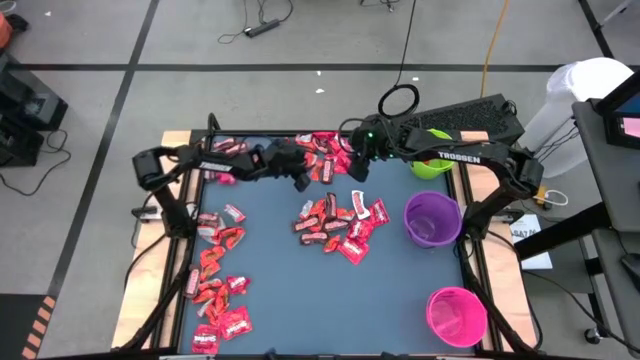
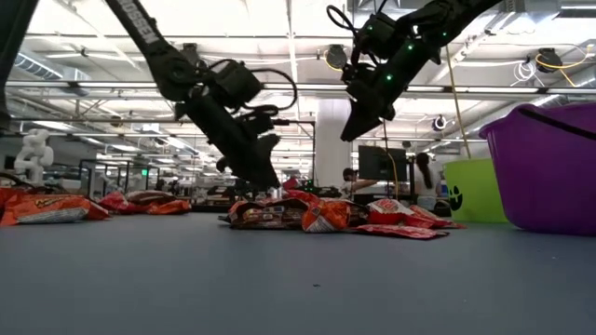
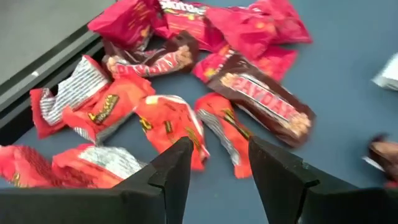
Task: Organize candy in baskets
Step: Put the orange chocolate bar into the green bucket
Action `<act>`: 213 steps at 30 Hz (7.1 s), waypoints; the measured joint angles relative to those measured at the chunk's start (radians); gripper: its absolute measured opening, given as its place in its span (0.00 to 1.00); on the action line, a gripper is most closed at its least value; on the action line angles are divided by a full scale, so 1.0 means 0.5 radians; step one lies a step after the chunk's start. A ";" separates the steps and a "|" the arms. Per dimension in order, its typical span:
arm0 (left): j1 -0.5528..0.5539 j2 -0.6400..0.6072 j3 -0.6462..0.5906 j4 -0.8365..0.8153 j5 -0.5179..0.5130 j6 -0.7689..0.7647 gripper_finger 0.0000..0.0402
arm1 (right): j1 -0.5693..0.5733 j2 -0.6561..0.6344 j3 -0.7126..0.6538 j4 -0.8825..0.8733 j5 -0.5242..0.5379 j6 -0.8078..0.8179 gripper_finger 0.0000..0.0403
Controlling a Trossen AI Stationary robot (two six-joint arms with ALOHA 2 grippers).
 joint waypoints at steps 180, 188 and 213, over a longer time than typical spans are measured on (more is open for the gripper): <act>0.164 -0.361 -0.224 -0.126 -0.409 -0.153 0.49 | -0.012 -0.799 0.069 -0.700 0.300 0.167 0.49; 0.367 -0.185 -0.226 -0.113 -0.266 -0.154 0.49 | -0.004 -0.799 0.069 -0.701 0.303 0.167 0.49; 0.479 0.130 -0.006 -0.175 -0.027 -0.003 0.13 | -0.005 -0.798 0.069 -0.748 0.303 0.167 0.49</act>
